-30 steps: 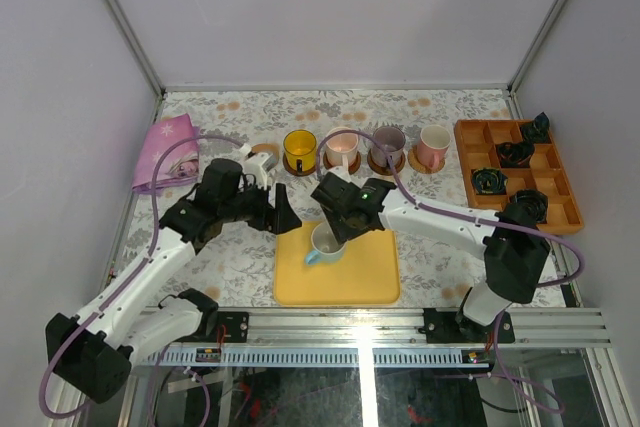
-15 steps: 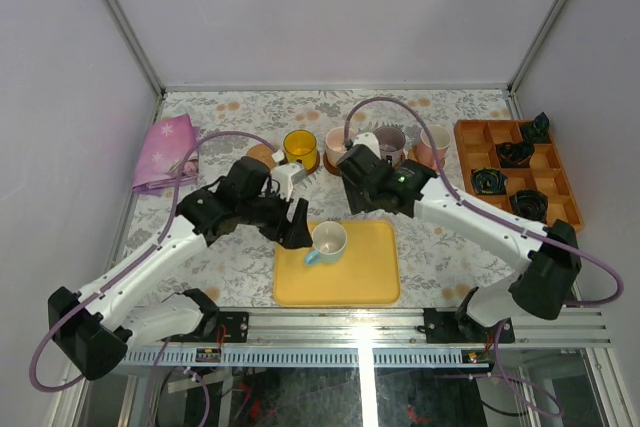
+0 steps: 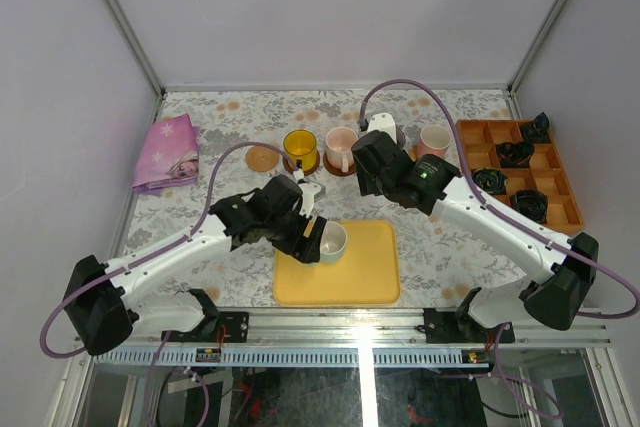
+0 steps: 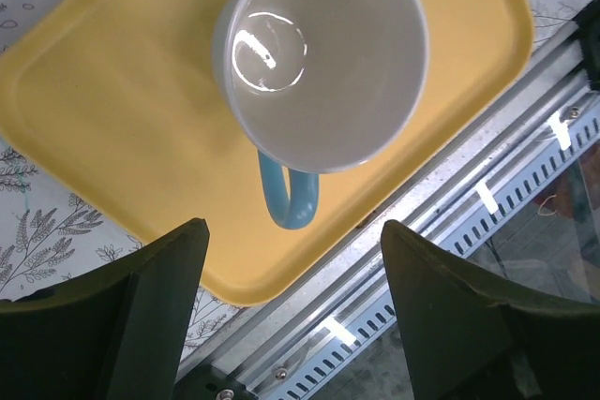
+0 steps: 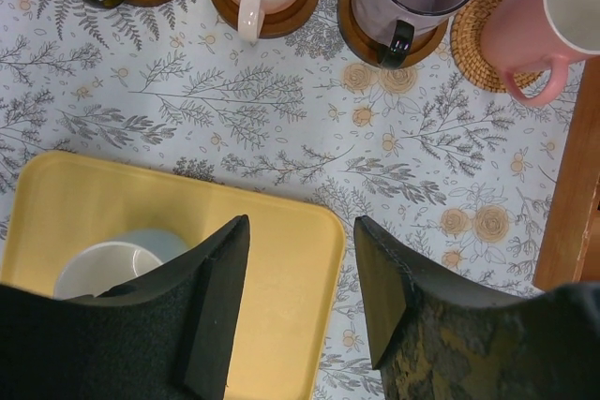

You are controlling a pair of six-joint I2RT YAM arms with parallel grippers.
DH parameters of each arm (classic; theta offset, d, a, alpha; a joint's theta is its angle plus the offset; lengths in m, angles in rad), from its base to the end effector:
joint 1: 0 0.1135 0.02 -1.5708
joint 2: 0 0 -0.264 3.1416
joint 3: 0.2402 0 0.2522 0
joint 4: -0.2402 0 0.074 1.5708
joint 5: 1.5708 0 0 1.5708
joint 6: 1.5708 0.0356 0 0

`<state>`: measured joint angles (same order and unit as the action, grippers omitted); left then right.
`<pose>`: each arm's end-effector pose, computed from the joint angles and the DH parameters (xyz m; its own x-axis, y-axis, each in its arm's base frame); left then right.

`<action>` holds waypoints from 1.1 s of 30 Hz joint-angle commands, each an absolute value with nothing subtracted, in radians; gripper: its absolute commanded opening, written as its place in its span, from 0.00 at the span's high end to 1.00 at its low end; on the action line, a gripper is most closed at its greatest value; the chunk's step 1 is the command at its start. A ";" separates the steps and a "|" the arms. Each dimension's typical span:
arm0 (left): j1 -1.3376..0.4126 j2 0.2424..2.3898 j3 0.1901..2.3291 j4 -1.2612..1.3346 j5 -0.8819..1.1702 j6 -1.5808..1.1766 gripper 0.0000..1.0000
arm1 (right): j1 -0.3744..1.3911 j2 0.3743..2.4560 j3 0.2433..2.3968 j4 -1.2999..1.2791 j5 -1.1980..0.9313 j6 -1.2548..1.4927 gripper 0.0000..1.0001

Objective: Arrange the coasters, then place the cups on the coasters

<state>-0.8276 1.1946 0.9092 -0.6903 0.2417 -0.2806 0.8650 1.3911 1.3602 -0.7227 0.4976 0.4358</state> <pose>0.1533 -0.1794 0.2577 -0.7615 0.4313 -0.4838 0.6190 0.7052 -0.3457 0.2051 0.2145 0.3536 -0.5894 -0.1197 -0.7989 -0.2142 0.9767 0.0118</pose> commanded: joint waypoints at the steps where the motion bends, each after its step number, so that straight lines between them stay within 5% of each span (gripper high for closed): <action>1: -0.853 1.214 0.868 -0.588 0.184 -0.316 0.26 | 0.857 1.356 1.377 -0.694 0.546 0.411 0.45; 15: -0.890 1.230 0.756 -0.402 0.046 -0.334 0.27 | 0.856 1.363 1.370 -0.683 0.537 0.388 0.48; 33: -0.898 1.244 0.723 -0.301 0.082 -0.271 0.44 | 0.856 1.398 1.379 -0.678 0.510 0.389 0.49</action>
